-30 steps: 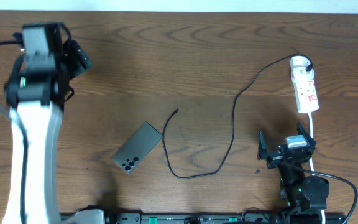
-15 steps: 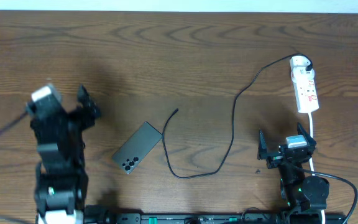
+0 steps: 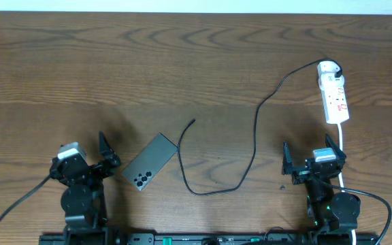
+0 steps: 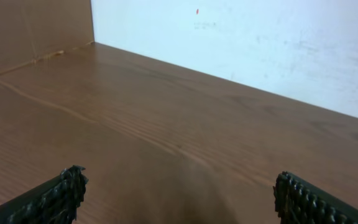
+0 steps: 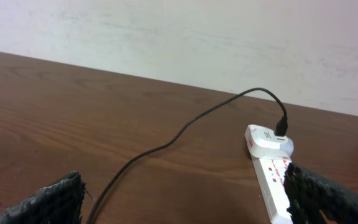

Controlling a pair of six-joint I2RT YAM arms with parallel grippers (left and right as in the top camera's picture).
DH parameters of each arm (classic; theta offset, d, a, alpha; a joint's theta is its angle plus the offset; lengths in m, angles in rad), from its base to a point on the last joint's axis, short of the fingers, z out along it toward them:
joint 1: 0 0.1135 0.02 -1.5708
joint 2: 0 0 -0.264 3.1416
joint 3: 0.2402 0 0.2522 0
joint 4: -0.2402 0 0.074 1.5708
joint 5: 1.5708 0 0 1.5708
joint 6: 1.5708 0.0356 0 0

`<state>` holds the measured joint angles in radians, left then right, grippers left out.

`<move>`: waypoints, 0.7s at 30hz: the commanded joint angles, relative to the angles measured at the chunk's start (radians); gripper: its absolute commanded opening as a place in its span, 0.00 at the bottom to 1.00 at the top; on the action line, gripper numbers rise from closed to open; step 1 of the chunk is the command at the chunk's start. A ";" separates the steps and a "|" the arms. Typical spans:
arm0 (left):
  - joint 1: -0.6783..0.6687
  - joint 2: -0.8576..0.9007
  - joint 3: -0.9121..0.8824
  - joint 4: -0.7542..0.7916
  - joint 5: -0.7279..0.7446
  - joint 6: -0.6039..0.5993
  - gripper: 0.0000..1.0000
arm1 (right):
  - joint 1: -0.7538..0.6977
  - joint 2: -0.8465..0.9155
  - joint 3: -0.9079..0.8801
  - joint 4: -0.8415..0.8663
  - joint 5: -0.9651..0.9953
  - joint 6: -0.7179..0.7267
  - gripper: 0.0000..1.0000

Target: Plug charger to phone and switch on socket

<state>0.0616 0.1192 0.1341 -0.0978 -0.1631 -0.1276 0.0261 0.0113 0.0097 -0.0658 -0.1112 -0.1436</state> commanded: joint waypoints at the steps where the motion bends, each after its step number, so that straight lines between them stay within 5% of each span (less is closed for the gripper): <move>1: -0.001 -0.091 -0.066 0.002 -0.002 0.023 0.98 | 0.000 -0.006 -0.004 -0.001 0.007 -0.011 0.99; 21: -0.001 -0.107 -0.101 -0.024 -0.002 0.023 0.98 | 0.000 -0.006 -0.004 -0.001 0.007 -0.011 0.99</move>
<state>0.0616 0.0113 0.0570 -0.0998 -0.1627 -0.1223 0.0261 0.0109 0.0097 -0.0650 -0.1108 -0.1432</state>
